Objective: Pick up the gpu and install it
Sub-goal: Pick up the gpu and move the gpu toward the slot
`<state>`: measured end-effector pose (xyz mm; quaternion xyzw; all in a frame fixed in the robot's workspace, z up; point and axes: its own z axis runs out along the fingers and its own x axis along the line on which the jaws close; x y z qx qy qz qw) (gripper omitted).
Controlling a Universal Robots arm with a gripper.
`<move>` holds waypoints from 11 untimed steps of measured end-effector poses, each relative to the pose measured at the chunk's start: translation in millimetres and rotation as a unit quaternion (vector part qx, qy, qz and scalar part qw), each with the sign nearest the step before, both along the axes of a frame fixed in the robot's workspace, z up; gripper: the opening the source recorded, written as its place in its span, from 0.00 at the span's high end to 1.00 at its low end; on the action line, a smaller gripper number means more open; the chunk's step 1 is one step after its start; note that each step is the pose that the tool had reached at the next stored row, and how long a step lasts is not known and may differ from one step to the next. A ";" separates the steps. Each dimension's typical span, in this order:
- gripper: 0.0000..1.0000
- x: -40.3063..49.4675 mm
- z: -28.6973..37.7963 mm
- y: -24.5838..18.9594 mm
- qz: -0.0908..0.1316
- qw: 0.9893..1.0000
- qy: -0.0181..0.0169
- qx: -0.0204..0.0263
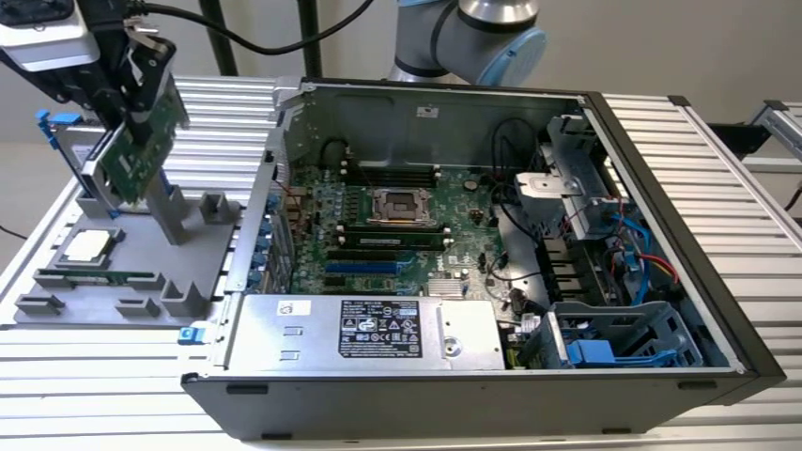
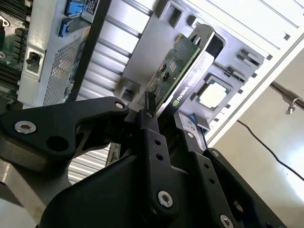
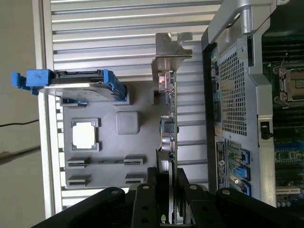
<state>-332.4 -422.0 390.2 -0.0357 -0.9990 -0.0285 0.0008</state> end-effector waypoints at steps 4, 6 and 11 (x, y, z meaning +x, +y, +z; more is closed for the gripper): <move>1.00 0.0 5.3 0.0 0.000 1.000 0.000 0.000; 1.00 0.0 7.6 0.0 0.000 1.000 0.000 0.000; 1.00 0.0 12.5 0.0 0.000 1.000 0.000 0.000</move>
